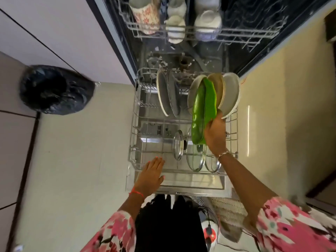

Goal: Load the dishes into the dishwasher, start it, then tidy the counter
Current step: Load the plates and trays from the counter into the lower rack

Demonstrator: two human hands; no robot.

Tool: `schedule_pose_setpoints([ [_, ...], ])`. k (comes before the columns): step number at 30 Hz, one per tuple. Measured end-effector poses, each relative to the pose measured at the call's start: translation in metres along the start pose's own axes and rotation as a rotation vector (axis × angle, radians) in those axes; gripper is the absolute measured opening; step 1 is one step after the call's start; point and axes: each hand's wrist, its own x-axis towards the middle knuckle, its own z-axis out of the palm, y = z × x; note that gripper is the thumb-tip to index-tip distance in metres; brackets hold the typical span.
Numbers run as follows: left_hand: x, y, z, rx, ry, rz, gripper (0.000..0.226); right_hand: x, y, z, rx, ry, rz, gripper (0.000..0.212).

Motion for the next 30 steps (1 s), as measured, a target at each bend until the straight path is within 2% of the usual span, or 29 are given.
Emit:
schedule_pose_setpoints([
  [2,0.027,-0.009,0.025,0.015,-0.039,0.008,0.054,0.033,0.010,0.028,-0.052,-0.046,-0.032,0.040],
  [7,0.064,-0.022,0.076,0.009,-0.156,0.076,0.046,0.086,0.027,0.084,-0.118,-0.084,-0.069,0.051],
  [10,0.072,-0.030,0.092,-0.095,-0.118,0.121,0.046,0.109,0.032,0.108,-0.096,-0.108,-0.086,0.056],
  [12,0.072,-0.035,0.100,-0.041,-0.080,0.148,0.049,0.123,0.035,0.122,-0.123,-0.139,-0.086,0.057],
  [19,0.064,-0.039,0.110,-0.172,0.064,0.197,0.036,0.158,0.038,0.156,-0.251,-0.179,-0.041,0.059],
  [21,0.063,-0.034,0.104,-0.207,0.135,0.233,0.023,0.165,0.038,0.165,-0.274,-0.191,-0.023,0.061],
  [22,0.064,-0.033,0.104,-0.206,0.149,0.259,0.025,0.167,0.039,0.169,-0.278,-0.191,-0.021,0.062],
  [24,0.064,-0.033,0.106,-0.188,0.113,0.284,0.055,0.167,0.040,0.175,-0.244,-0.182,-0.019,0.063],
  [25,0.064,-0.033,0.107,-0.161,0.117,0.278,0.062,0.166,0.041,0.178,-0.218,-0.180,-0.022,0.064],
  [30,0.064,-0.035,0.111,-0.145,0.168,0.294,0.056,0.166,0.044,0.184,-0.104,-0.268,-0.031,0.079],
])
